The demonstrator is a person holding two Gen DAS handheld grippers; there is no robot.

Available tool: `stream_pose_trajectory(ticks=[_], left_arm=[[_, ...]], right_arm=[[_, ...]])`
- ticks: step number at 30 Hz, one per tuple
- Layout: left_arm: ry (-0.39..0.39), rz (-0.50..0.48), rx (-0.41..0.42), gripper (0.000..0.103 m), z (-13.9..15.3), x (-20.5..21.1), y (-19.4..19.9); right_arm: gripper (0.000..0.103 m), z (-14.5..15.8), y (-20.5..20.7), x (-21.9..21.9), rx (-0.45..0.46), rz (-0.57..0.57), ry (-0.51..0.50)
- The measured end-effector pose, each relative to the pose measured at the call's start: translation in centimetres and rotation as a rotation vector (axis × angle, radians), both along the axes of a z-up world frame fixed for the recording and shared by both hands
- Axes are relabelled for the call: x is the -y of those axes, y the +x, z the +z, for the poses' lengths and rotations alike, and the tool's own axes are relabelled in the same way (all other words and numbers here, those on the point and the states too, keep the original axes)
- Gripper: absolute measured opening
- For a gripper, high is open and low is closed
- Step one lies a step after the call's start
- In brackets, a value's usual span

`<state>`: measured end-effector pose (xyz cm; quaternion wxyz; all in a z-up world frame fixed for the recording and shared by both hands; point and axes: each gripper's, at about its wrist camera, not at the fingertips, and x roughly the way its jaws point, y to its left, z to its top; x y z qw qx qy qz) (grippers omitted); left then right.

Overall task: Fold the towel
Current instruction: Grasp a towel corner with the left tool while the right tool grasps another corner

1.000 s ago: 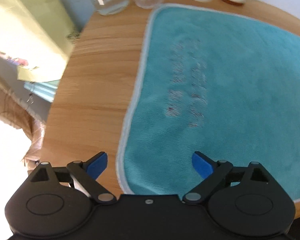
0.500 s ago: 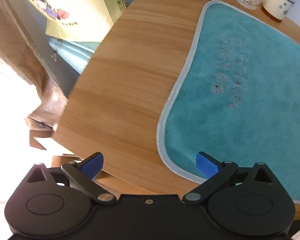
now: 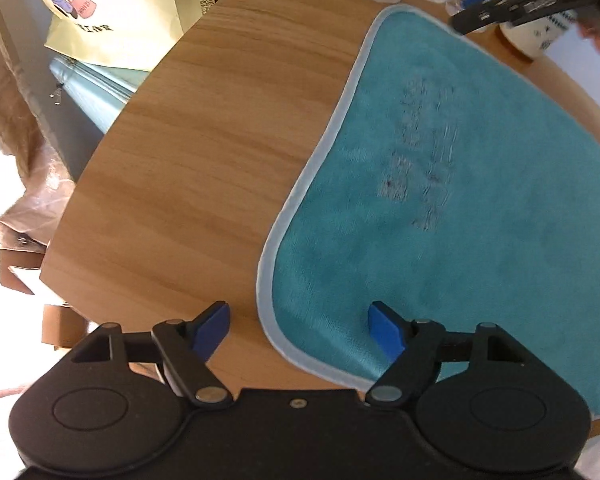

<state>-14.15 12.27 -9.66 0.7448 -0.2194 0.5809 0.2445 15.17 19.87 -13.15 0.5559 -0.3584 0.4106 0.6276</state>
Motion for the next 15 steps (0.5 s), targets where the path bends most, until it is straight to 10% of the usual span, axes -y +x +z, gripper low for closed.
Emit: stream_pose_trajectory(ticks=[4,12,15], left_arm=[[-0.05,-0.006,0.064,0.055,0.3,-1.0,-0.4],[-0.101,-0.057,0.066,0.053,0.2,-1.4,-0.3],[-0.129,-0.055,0.083,0.027,0.2,-2.2,0.0]], right_arm=[[0.054,-1.0,0.1,-2.0,-0.02,0.018,-0.028],[0.054,-0.9,-1.0,-3.3,0.063,0.105,-0.031],[0.054,-1.7,-1.4,-4.0,0.077,0.15,-0.077]])
